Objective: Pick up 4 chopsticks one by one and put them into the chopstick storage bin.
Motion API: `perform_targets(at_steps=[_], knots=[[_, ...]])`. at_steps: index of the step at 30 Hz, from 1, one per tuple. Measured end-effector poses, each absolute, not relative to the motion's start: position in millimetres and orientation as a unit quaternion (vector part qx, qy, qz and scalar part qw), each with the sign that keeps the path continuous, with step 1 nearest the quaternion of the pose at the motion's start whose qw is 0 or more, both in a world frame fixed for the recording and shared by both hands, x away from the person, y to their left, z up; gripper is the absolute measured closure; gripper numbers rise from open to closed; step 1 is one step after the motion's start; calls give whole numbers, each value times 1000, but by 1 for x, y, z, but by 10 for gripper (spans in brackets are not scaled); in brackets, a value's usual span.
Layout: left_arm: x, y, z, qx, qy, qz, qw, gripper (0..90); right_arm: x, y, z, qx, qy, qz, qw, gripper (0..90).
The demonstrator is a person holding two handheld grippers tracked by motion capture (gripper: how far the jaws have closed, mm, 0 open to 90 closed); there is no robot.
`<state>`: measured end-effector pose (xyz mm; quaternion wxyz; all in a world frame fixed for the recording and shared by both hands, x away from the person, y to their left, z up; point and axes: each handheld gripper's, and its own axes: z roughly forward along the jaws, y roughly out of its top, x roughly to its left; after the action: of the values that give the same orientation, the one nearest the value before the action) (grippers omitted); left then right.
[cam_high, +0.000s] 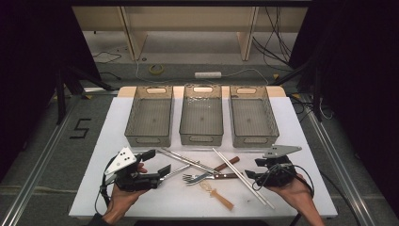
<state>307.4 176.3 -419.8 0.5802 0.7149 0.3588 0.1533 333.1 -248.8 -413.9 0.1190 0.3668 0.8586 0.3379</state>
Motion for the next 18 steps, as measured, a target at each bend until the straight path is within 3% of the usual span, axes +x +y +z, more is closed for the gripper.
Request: perform_targets(at_steps=[1,11,18], knots=[[307,176,-420,715,359,153,580,184,338,-249,-418,378,869,304,95,455],[308,177,-419,715,358,155,580,184,346,-242,-438,383,897,217,45,597],[307,178,-419,714,358,155,581,184,348,-238,-448,380,904,193,32,687]])
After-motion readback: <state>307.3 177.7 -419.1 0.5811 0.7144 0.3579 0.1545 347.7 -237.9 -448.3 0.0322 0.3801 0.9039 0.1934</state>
